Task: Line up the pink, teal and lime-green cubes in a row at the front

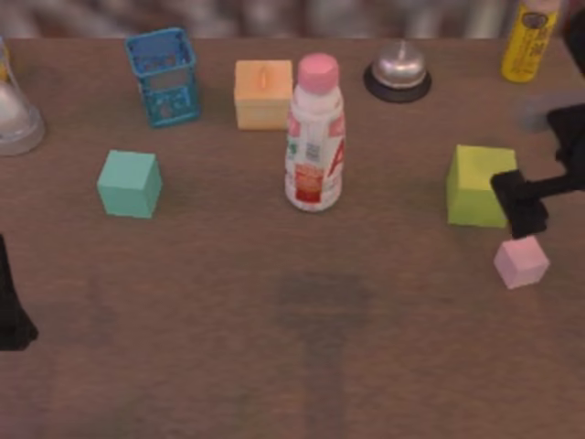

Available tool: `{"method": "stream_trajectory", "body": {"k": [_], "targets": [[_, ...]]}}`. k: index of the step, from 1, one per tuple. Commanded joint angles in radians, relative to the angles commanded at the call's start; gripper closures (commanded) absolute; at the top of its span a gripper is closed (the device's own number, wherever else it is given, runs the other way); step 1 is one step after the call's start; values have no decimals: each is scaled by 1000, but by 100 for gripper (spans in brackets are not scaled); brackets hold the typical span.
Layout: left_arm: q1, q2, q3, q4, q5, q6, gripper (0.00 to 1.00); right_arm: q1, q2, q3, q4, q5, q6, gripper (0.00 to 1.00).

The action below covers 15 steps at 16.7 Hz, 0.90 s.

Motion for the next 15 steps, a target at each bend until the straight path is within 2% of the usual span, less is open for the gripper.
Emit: {"method": "stream_trajectory", "body": {"k": [4, 9, 12, 15], "targets": [[0, 0, 0, 0, 0, 0, 0, 20, 168, 136, -86, 0, -2, 0], [0, 0, 0, 0, 0, 0, 0, 24, 191, 158, -99, -1, -3, 0], [0, 0, 0, 0, 0, 0, 0, 20, 196, 144, -81, 0, -4, 0], [0, 0, 0, 0, 0, 0, 0, 23, 237, 91, 13, 0, -4, 0]]}}
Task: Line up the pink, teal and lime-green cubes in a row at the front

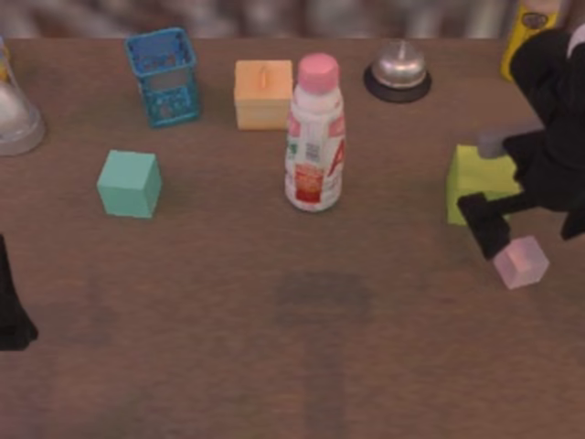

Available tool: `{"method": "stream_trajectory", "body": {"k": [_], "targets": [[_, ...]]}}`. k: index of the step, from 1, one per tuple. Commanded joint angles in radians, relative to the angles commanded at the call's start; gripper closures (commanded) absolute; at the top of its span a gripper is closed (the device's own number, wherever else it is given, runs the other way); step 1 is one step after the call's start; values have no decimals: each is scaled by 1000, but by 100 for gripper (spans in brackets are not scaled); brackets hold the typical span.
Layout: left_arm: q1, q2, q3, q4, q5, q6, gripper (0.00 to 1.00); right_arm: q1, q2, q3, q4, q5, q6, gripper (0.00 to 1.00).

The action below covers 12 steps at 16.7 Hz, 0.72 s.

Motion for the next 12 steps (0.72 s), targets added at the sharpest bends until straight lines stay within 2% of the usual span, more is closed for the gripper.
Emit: {"method": "stream_trajectory", "body": {"k": [5, 10, 12], "targets": [[0, 0, 0, 0, 0, 0, 0, 2, 83, -102, 189, 1, 4, 0], [0, 0, 0, 0, 0, 0, 0, 3, 94, -114, 208, 1, 5, 0], [0, 0, 0, 0, 0, 0, 0, 3, 94, -114, 208, 1, 5, 15]]}}
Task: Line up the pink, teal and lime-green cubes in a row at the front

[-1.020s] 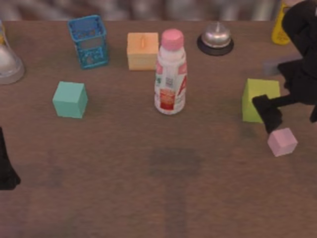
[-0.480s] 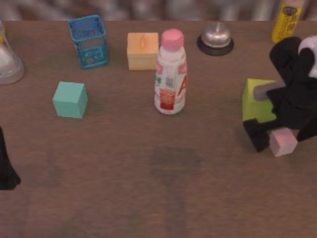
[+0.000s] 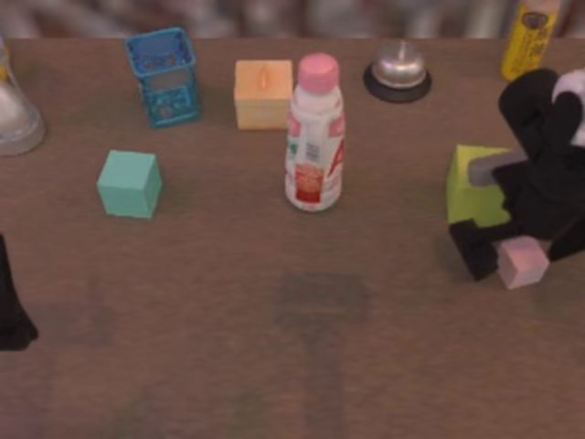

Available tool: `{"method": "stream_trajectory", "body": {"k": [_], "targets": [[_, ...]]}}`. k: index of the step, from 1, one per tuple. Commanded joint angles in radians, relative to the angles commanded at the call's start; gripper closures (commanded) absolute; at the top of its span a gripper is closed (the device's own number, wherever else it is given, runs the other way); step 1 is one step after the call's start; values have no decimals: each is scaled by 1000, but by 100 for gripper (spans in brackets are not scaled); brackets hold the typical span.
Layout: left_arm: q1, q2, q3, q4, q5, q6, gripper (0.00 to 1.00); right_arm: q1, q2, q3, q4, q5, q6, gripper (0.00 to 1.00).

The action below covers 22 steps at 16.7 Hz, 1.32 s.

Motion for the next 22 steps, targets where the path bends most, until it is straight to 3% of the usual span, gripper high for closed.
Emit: {"method": "stream_trajectory", "body": {"k": [11, 22], "targets": [[0, 0, 0, 0, 0, 0, 0, 0, 0, 0, 0, 0, 0, 98], [0, 0, 0, 0, 0, 0, 0, 0, -46, 29, -34, -1, 1, 100]]}}
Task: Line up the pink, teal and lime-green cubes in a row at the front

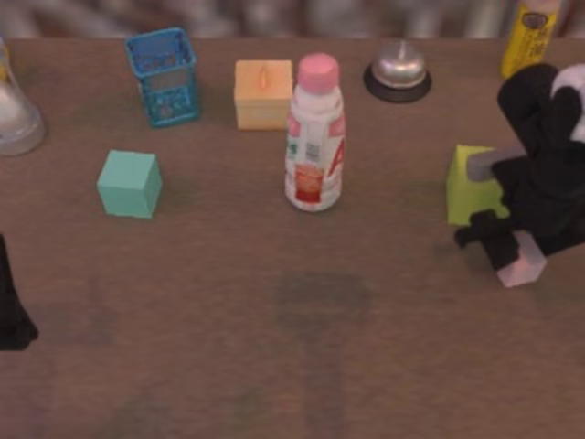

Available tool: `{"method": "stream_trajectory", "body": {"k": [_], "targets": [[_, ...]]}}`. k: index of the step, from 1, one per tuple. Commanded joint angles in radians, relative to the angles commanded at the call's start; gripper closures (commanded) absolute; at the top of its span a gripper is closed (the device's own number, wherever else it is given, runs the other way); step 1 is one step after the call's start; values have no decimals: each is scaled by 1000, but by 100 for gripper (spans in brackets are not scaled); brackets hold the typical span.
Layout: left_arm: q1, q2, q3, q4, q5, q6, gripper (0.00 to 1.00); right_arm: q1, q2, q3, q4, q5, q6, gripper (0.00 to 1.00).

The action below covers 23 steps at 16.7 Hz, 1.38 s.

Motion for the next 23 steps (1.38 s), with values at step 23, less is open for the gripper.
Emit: {"method": "stream_trajectory", "body": {"k": [23], "targets": [[0, 0, 0, 0, 0, 0, 0, 314, -122, 142, -294, 17, 526, 100]]}}
